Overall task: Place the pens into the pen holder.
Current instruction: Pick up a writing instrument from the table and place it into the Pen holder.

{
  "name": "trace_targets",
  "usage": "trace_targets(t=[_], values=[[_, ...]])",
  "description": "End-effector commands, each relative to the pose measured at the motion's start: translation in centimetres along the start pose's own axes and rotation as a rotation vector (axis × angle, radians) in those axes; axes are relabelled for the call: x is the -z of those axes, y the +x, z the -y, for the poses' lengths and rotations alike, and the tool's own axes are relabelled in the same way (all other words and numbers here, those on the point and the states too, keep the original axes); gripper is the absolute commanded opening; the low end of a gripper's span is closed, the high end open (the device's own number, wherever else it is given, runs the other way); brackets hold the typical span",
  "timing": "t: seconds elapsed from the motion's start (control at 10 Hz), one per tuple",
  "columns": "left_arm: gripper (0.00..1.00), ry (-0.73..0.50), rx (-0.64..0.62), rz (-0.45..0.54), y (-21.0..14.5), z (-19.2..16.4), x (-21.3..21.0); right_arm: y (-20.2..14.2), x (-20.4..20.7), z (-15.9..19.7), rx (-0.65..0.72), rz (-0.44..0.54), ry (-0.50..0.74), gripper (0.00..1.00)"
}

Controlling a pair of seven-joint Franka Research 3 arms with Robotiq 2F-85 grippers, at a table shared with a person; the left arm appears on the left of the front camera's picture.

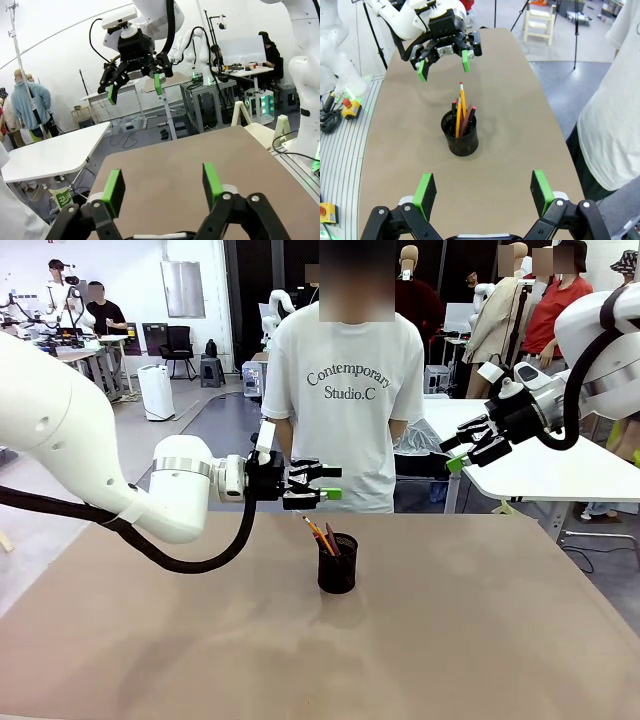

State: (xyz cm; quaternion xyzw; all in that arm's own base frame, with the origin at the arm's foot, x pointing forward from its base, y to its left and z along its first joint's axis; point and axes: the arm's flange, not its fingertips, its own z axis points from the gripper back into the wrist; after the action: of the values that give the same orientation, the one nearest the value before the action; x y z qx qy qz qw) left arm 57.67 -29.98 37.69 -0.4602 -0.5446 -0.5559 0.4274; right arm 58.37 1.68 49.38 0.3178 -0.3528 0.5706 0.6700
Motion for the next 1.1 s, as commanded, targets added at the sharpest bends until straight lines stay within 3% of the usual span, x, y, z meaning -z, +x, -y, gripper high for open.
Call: trace_targets(t=[0.0,0.4,1.0], values=[[1.0,-0.009,0.018,0.015,0.41,0.02,-0.16,0.22,-0.11,0.03,-0.004,0.0,-0.003,1.0],[1.0,-0.019,-0.004,-0.026,0.62,0.25,-0.1,0.22,-0.11,0.03,-0.004,0.0,-0.003,1.0],[1.0,-0.007,0.003,0.003,0.18,0.04,0.07,0.22,-0.11,0.03,-0.004,0.0,-0.003,1.0]])
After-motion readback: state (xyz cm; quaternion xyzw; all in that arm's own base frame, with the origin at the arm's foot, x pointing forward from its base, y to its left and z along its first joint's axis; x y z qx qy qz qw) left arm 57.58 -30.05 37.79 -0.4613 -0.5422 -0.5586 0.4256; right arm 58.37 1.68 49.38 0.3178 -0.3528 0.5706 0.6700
